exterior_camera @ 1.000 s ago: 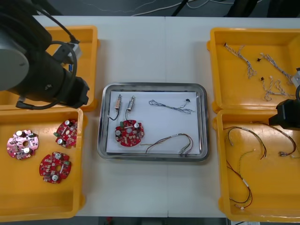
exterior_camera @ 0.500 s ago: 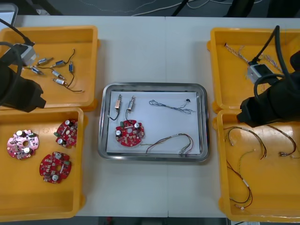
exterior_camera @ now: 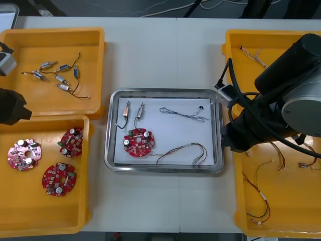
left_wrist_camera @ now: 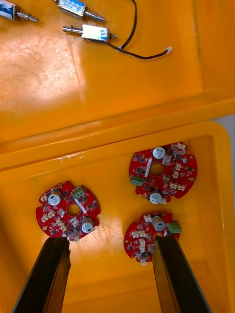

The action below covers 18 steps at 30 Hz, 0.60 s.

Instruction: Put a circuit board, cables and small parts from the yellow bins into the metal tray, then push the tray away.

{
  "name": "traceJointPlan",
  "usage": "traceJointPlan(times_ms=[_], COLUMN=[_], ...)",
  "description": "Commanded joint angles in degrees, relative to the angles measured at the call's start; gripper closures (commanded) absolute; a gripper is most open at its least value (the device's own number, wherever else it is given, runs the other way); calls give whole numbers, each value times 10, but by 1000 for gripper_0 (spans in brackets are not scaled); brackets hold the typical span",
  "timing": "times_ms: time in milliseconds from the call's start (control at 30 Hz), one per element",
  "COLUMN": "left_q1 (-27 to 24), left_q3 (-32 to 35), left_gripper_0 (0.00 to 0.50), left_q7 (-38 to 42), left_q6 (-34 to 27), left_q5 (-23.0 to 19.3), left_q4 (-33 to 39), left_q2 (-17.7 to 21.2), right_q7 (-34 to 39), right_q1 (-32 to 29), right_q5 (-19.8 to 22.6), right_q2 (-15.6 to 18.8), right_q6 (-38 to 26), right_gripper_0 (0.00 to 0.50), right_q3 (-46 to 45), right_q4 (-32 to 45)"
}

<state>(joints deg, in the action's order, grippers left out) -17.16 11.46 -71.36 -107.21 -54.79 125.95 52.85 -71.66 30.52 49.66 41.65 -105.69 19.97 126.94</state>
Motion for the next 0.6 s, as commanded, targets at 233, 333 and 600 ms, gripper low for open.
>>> traceJointPlan(times_ms=[233,333,600], left_q1=[27,27,27], left_q3=[22,21,21], left_gripper_0=[0,0,0], left_q7=[-16,-16,-15], left_q6=[7,6,0], left_q5=[22,22,23], left_q4=[18,18,15], left_q2=[31,31,31], right_q7=[-39,-46,-54], right_q1=[89,118,183], right_q5=[16,13,-22], right_q2=[4,-2,-39], right_q6=[35,53,101], right_gripper_0=[0,0,0], right_q3=[127,171,291], right_q4=[12,1,-49])
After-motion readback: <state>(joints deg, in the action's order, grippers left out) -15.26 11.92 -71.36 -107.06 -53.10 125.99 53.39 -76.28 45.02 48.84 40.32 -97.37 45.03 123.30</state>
